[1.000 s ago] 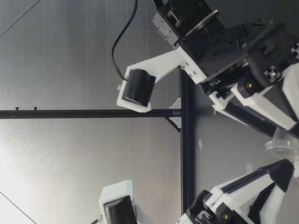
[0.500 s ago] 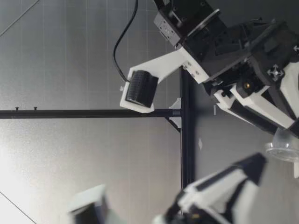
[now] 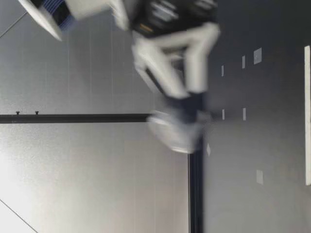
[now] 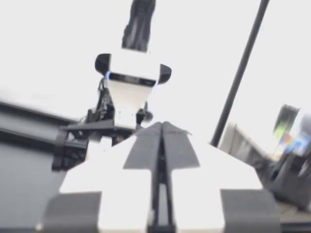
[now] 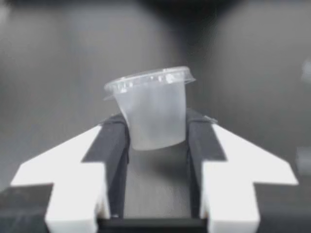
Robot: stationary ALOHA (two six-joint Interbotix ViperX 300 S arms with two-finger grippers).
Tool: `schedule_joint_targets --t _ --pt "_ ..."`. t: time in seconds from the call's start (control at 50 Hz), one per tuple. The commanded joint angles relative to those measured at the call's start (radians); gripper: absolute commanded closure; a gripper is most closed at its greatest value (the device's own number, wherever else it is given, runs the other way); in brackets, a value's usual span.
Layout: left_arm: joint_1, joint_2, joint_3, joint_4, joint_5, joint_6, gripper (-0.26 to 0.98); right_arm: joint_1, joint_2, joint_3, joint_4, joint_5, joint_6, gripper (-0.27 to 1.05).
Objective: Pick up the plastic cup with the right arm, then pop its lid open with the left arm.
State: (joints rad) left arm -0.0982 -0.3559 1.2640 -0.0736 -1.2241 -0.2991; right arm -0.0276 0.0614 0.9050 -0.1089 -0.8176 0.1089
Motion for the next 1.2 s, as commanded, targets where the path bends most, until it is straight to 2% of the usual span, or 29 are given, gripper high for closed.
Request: schedule_joint_targets --t 0.0,0.18,0.28,0.42,0.52,0.6,0.72,1.0,1.06,1.18 --pt "0.0 0.006 -0.014 -0.005 -0.014 -0.061 0.72 0.003 -0.071 0.029 0.0 -0.147 0.002 0.45" --pt "-0.002 0.114 -0.133 -0.051 0.104 -0.302 0.72 0.003 -0.092 0.074 0.0 -0.373 0.003 0.45" --pt "-0.002 0.202 -0.204 -0.046 0.086 -0.419 0.71 0.003 -0.075 0.08 0.0 -0.428 0.002 0.45" --pt "-0.002 0.313 -0.278 -0.006 0.066 -0.528 0.71 0.003 -0.048 0.067 -0.006 -0.43 0.002 0.45" --pt "-0.002 0.368 -0.33 0.074 0.067 -0.632 0.68 0.003 -0.028 0.06 -0.023 -0.425 0.002 0.45" --pt "-0.002 0.385 -0.354 0.095 0.066 -0.699 0.65 0.005 -0.02 0.058 -0.034 -0.422 0.002 0.45" --pt "-0.002 0.39 -0.367 0.103 0.063 -0.727 0.54 0.005 -0.029 0.069 -0.046 -0.416 0.002 0.45" --pt "-0.002 0.382 -0.357 0.094 0.072 -0.739 0.06 0.006 -0.077 0.106 -0.063 -0.413 0.002 0.45" --pt "-0.003 0.388 -0.364 0.084 0.072 -0.749 0.01 0.008 -0.075 0.101 -0.066 -0.407 0.002 0.45" --pt "-0.002 0.4 -0.377 0.08 0.072 -0.755 0.0 0.009 -0.057 0.086 -0.066 -0.379 0.002 0.45"
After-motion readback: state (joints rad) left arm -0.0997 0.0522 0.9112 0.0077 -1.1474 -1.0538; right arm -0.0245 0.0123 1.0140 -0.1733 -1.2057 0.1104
